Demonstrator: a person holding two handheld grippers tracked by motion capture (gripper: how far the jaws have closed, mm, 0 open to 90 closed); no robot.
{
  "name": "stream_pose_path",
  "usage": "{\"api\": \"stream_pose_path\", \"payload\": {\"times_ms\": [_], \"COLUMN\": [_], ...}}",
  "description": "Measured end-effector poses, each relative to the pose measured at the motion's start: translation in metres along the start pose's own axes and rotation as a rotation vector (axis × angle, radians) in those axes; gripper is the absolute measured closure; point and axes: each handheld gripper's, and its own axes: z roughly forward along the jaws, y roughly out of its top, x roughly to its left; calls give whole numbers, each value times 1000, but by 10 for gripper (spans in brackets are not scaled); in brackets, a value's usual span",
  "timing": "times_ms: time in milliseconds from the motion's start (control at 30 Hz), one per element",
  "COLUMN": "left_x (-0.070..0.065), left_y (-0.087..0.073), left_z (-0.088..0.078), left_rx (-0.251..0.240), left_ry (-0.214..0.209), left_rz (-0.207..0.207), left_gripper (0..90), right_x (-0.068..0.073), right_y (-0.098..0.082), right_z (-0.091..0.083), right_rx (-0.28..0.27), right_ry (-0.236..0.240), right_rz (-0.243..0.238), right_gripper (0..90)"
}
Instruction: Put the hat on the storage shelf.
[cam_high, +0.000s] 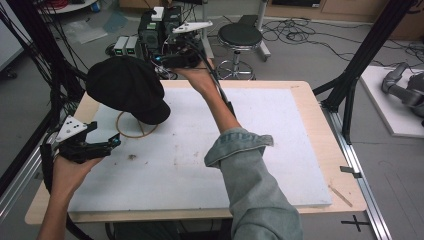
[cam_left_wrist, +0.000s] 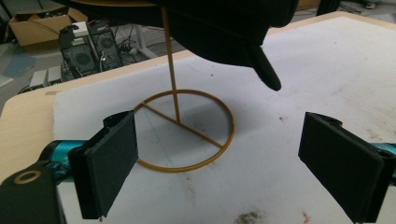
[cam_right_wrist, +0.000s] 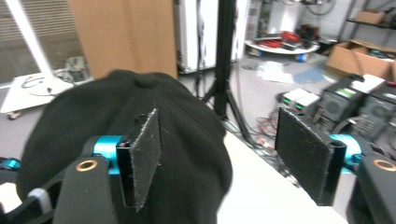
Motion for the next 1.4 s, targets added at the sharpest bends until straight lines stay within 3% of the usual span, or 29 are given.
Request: {"api": "stream_pose_path", "payload": {"times_ms": [300,500,567,633,767,1000,1400], "left_x": [-5,-5,-5,-6,-5,-6,-8], "left_y": [3,4,4,4,6,6,6], "left_z": [6,8,8,8,9,11,8], "left_rx": [3,7,6,6,4,7,5], "left_ry": [-7,-8,-7,-8,-10,-12,-5], "left_rz": [11,14,15,12,13,15,23], "left_gripper": [121,121,121,121,121,121,121], "right_x": [-29,-41,-42,-43,-44,-50,-48], "right_y": [-23,-38,-40,-45,-54,-78,-118], "right_z": [-59,-95,-102,-113,-130,-162,-195], "right_rx": [17,31,57,31,35,34,52], "right_ry": [-101,-157,-179,-201,-235,-276,-360], "right_rz": [38,47,48,38,43,94,120], "right_gripper": [246,202,184,183,181,164,130]}}
